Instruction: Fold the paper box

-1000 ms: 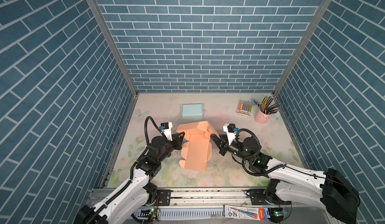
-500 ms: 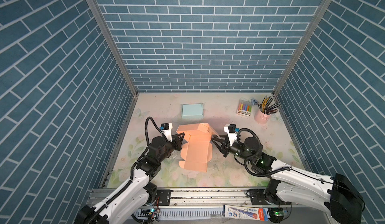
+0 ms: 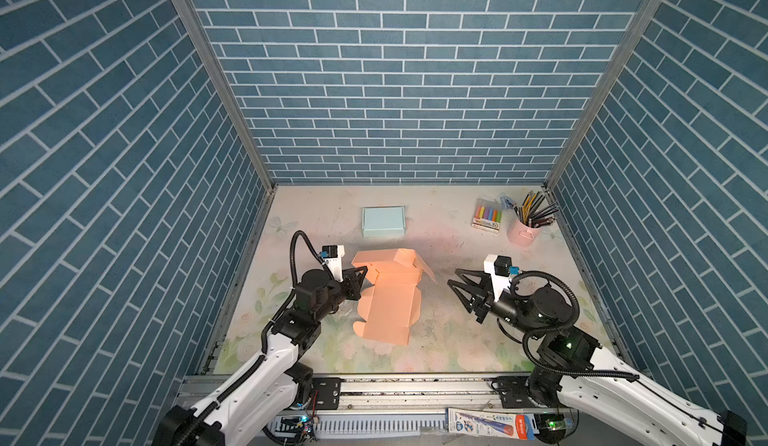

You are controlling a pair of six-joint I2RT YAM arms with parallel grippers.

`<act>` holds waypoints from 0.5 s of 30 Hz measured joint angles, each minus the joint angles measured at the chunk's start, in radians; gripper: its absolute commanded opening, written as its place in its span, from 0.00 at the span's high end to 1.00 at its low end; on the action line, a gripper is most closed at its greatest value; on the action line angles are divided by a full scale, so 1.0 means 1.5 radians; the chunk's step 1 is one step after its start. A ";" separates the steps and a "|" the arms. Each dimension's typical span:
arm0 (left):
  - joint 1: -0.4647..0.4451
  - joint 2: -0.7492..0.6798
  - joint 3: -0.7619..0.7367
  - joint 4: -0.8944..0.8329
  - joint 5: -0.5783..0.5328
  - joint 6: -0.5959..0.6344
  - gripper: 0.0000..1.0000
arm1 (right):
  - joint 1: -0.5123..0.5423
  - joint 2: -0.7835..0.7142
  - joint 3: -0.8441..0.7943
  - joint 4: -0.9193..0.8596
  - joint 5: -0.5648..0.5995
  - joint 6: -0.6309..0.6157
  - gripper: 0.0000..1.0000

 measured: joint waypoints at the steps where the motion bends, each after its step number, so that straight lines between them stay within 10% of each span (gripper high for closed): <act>1: 0.000 0.006 0.000 -0.001 0.006 0.002 0.93 | -0.011 0.016 0.009 -0.011 -0.005 -0.005 0.59; 15: 0.001 0.030 0.001 -0.018 0.051 0.026 0.90 | -0.028 0.192 0.055 -0.021 -0.132 -0.030 0.57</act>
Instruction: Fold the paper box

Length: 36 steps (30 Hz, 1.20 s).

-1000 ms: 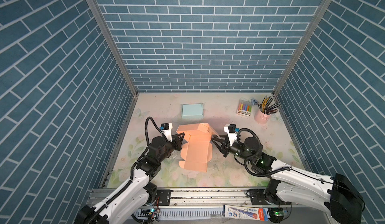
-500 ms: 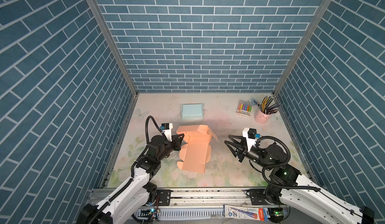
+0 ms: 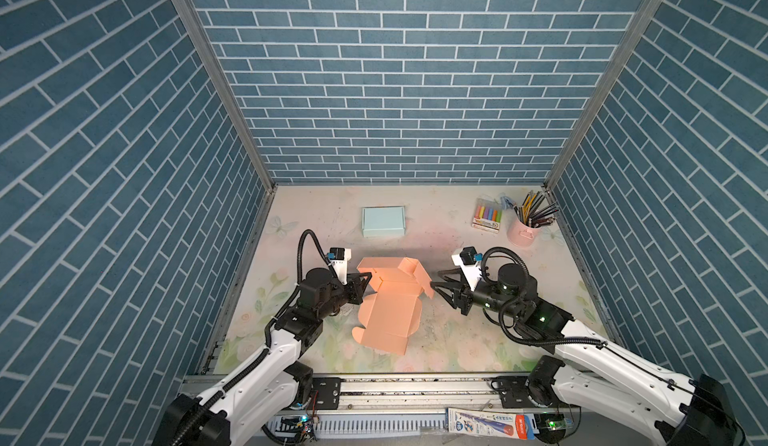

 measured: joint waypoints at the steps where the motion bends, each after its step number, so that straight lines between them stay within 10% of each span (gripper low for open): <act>1: 0.000 0.002 0.000 -0.001 0.002 0.001 0.90 | 0.000 0.005 0.002 0.001 -0.008 0.000 0.57; 21: 0.000 0.030 0.000 0.002 0.013 0.002 0.90 | 0.013 0.081 0.054 0.005 -0.034 -0.029 0.70; 36: 0.002 0.047 0.000 0.004 -0.024 -0.001 0.91 | 0.155 0.195 0.116 -0.011 0.253 -0.048 0.74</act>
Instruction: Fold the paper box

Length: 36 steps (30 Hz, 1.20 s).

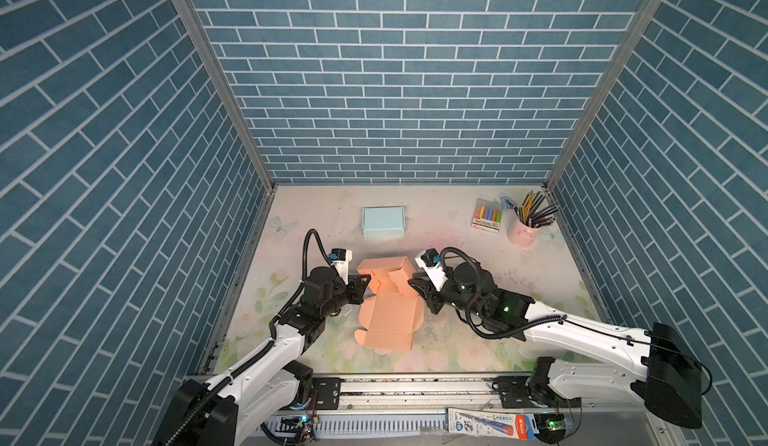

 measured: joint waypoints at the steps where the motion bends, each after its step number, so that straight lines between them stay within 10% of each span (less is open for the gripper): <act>1: 0.000 0.000 0.000 0.000 -0.002 0.000 0.90 | 0.004 0.000 0.002 -0.003 0.020 0.003 0.73; 36: -0.026 0.001 -0.023 0.029 -0.120 -0.075 0.91 | 0.142 0.351 0.366 -0.292 0.537 0.022 0.69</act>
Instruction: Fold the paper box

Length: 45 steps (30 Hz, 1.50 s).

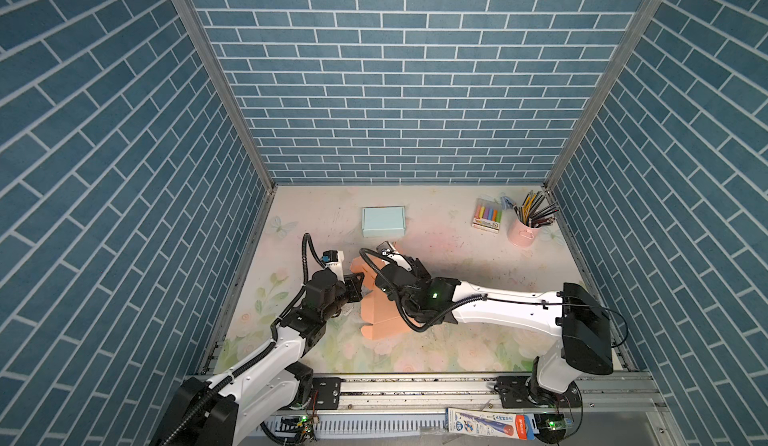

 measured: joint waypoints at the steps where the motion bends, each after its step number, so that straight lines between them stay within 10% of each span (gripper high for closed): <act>1: -0.004 0.000 0.000 -0.001 -0.003 -0.001 0.91 | 0.000 0.005 0.003 -0.008 0.009 0.000 0.70; 21: -0.054 0.014 0.005 -0.009 -0.044 -0.020 0.91 | 0.003 0.075 0.063 -0.095 0.147 0.012 0.95; 37: -0.056 0.015 0.015 -0.003 -0.051 -0.016 0.92 | 0.016 0.045 0.055 -0.082 0.139 0.016 0.78; 45: -0.063 0.007 0.015 -0.006 -0.057 0.009 0.92 | 0.028 -0.064 -0.041 -0.008 0.029 0.032 0.53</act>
